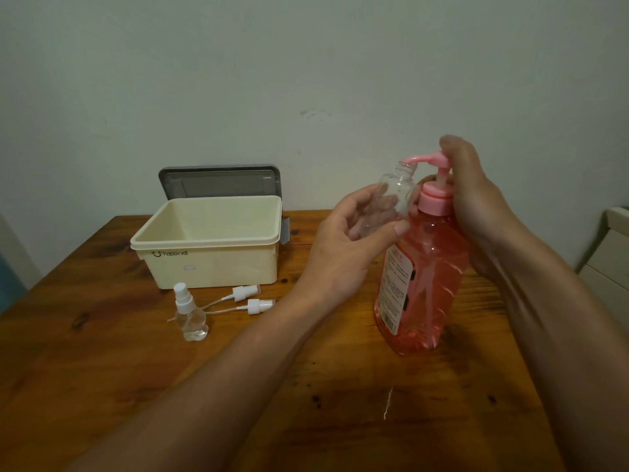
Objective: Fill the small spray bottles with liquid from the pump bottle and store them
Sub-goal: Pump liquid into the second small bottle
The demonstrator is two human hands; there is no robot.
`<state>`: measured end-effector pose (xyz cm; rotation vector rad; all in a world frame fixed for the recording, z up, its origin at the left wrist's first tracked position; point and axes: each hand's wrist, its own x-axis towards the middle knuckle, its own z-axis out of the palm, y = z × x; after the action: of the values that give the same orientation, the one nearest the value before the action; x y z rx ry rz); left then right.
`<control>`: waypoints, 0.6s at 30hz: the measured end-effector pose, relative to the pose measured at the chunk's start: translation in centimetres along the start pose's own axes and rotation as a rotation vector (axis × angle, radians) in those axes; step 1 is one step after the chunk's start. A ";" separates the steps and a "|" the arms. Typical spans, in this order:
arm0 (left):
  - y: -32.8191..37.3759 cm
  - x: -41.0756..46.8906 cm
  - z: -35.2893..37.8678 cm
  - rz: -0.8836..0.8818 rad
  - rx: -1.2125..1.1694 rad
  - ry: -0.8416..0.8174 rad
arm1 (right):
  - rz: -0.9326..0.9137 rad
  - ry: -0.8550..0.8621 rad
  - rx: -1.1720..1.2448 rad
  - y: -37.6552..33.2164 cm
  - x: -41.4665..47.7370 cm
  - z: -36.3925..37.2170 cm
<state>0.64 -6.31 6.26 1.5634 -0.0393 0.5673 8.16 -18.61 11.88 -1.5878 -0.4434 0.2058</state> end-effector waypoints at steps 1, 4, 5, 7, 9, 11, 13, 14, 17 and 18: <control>0.1 0.0 0.1 0.005 0.000 0.001 | 0.004 -0.005 0.004 0.0 0.1 0.0; 0.1 0.0 0.1 0.011 0.005 0.005 | 0.002 -0.024 0.013 -0.1 -0.1 0.1; 0.0 0.1 0.2 0.009 0.005 0.004 | -0.007 -0.032 0.010 0.0 0.0 0.0; -0.2 0.0 0.2 -0.003 0.000 0.011 | -0.020 -0.049 0.004 0.0 0.1 -0.1; -0.4 -0.1 0.1 -0.006 0.001 0.014 | -0.025 -0.055 -0.006 0.0 0.3 -0.2; -0.4 -0.1 0.1 -0.009 0.004 0.011 | -0.019 -0.033 0.005 0.1 0.2 -0.2; -0.4 -0.2 0.1 -0.007 0.001 0.013 | -0.022 -0.022 0.016 0.2 0.2 0.0; -0.4 -0.2 0.1 -0.004 0.000 0.016 | -0.025 -0.025 0.020 0.1 0.1 0.1; -0.2 -0.1 0.2 0.003 -0.008 0.016 | -0.019 -0.026 0.025 0.0 0.1 0.1; -0.2 -0.1 0.2 0.001 -0.010 0.014 | -0.015 -0.016 0.024 0.0 0.1 0.1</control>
<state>0.71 -6.49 6.07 1.5495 -0.0322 0.5784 8.15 -18.46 11.90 -1.5599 -0.4638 0.2113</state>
